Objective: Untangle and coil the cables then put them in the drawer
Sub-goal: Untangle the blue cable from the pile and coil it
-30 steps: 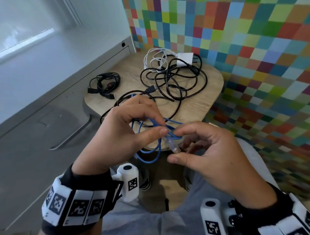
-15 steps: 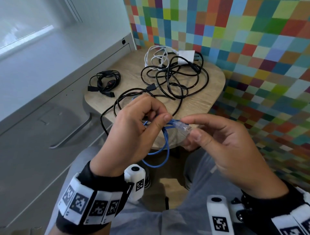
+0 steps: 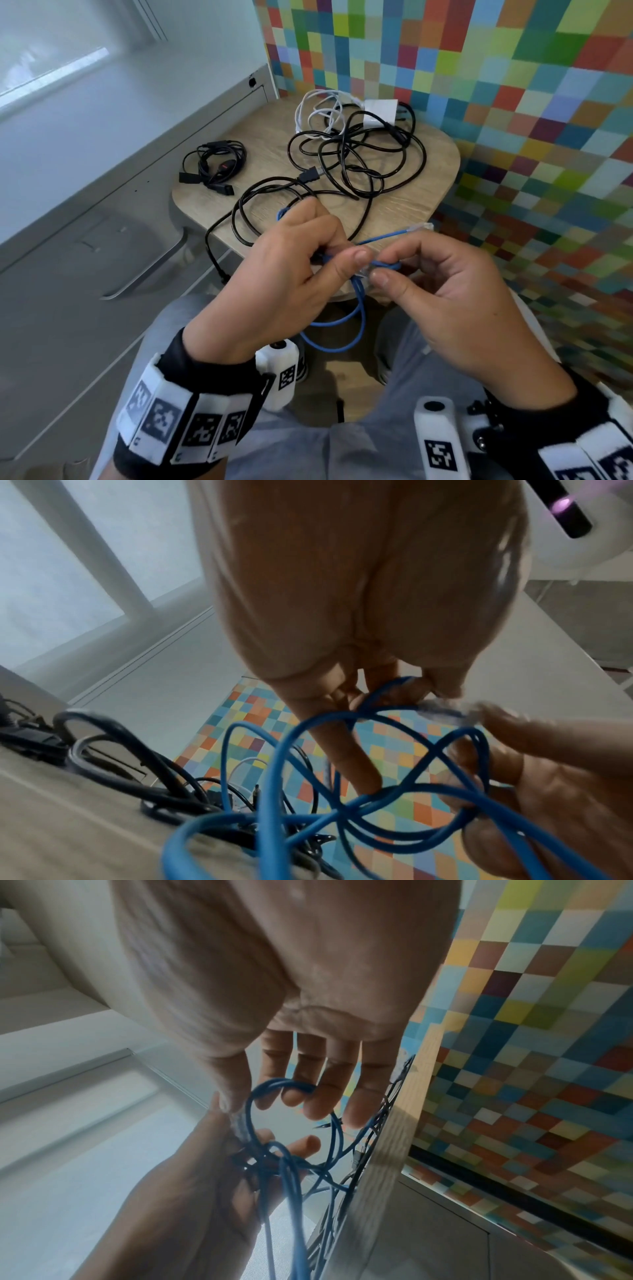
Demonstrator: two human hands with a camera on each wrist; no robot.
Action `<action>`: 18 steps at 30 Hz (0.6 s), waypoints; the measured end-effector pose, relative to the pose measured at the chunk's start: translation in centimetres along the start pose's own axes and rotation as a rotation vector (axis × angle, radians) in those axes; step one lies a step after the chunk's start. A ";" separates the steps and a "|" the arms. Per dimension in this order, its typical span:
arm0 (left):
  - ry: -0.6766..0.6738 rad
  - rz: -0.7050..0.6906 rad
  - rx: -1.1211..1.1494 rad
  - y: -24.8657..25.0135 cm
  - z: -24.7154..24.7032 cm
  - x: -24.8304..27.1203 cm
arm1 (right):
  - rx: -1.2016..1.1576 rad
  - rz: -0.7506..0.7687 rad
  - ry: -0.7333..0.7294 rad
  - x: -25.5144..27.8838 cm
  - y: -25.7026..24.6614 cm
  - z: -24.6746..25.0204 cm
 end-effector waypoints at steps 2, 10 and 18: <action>-0.008 -0.034 0.102 0.2 0.3 0.1 | 0.031 0.005 0.012 0.0 0.1 0.0; 0.028 0.064 0.397 -0.7 1.2 0.7 | -0.008 -0.016 0.078 -0.1 -0.1 0.0; 0.287 0.063 0.489 -1.1 2.0 0.5 | -0.048 -0.043 0.037 -0.3 0.5 0.2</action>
Point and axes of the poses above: each hand's wrist, its own x-axis away from the middle knuckle, its own z-axis out of the back of the hand, y = z × x, the point moved 3 cm from there along -x, towards the middle knuckle, and after that the axes turned 8 degrees about -y, right-handed, at the moved point
